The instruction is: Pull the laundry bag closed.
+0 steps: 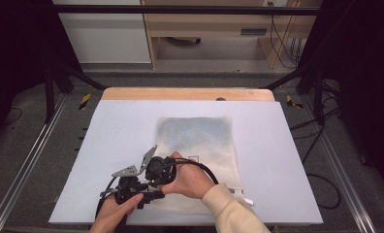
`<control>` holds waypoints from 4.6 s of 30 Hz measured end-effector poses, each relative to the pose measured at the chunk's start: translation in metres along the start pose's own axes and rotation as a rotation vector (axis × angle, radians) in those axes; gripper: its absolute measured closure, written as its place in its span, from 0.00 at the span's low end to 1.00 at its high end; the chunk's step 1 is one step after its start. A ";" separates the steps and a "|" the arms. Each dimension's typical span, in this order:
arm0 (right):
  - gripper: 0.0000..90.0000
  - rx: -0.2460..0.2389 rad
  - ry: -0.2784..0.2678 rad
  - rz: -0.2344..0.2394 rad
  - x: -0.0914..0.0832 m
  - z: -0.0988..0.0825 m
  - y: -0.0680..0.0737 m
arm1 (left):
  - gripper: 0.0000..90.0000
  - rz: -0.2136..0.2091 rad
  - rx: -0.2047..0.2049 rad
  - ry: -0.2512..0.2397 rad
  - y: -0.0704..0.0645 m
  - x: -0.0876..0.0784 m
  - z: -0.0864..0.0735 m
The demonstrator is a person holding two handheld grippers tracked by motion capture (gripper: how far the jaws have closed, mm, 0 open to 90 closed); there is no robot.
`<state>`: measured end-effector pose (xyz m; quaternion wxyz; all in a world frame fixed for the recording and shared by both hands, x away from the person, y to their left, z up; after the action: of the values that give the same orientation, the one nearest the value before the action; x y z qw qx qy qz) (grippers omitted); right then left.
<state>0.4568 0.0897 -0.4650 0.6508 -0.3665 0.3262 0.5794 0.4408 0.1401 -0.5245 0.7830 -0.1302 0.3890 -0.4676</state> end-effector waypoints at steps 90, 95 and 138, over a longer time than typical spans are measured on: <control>0.91 -0.013 0.061 -0.024 -0.005 -0.045 -0.001 | 0.95 0.035 0.025 -0.010 0.003 0.000 0.002; 0.91 0.000 0.055 -0.034 -0.005 -0.050 -0.002 | 0.95 0.030 0.024 -0.014 0.004 -0.002 0.003; 0.91 0.056 -0.019 -0.051 -0.011 -0.077 -0.001 | 0.95 0.057 0.073 0.007 -0.001 0.003 -0.001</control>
<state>0.4566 0.0184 -0.4954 0.6786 -0.3507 0.3265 0.5568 0.4400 0.1372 -0.5258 0.7988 -0.0888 0.3781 -0.4594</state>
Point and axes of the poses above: each handheld gripper's, and its own axes: x roughly forward along the jaws, z roughly out of its top, y roughly to its left, the point moved 8 cm from there along x, roughly forward along the jaws, and after that the axes turned 6 degrees about -x, right-handed, at the moved point
